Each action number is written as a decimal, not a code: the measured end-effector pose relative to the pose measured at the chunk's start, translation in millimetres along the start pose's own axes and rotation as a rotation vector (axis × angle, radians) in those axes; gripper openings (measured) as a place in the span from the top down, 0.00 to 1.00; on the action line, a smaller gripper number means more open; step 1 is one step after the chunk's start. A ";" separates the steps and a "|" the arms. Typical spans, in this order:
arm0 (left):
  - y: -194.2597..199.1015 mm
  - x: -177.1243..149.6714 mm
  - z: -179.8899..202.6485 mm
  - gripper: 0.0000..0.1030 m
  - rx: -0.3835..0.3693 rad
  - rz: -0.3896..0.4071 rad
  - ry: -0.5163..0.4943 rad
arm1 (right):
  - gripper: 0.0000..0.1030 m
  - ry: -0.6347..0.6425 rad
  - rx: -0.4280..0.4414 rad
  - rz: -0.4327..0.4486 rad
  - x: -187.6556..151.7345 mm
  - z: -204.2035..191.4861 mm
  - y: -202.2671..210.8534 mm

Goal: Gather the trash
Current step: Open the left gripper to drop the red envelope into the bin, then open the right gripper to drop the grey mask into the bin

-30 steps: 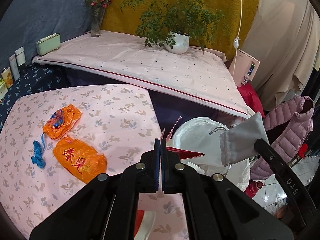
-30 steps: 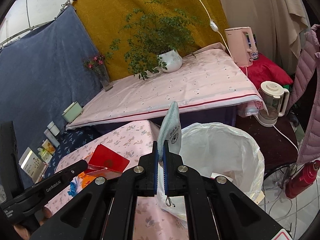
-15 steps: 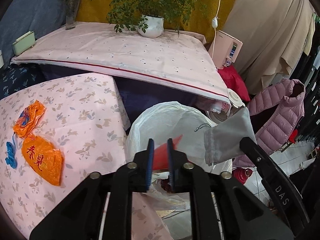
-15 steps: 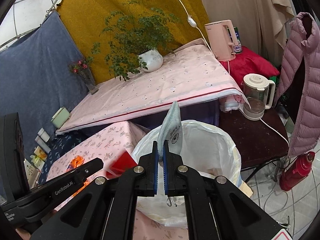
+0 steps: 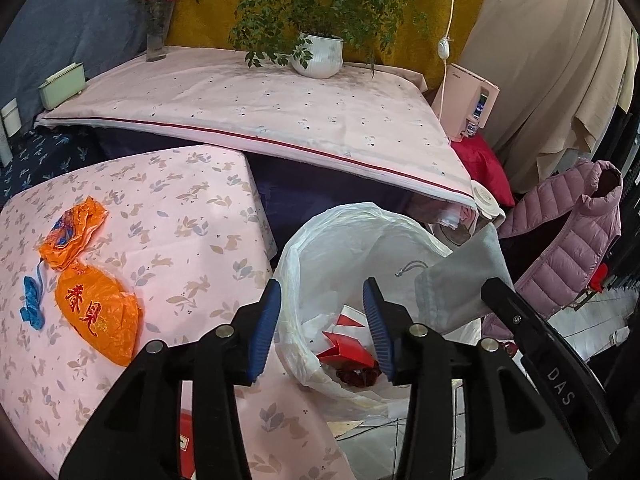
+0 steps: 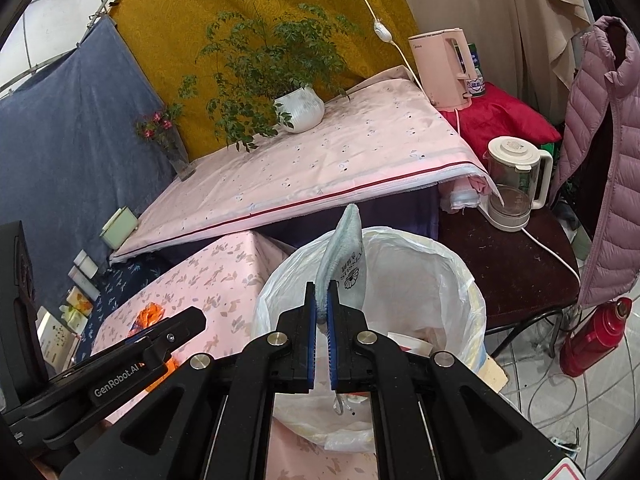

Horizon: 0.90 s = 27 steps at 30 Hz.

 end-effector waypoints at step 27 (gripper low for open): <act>24.7 -35.9 -75.6 0.24 0.127 0.016 0.094 | 0.65 0.092 0.027 -0.057 -28.9 -43.4 -0.8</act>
Point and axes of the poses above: each gripper's, at about its wrist camera, not at the fingertips, and y roughly against the way its jaws point, z to its right, x to its top, the point moved 2 cm from there along -y, roughly the way its jaws point, and after that the axes turned 3 degrees about -z, right-handed, at the moved point
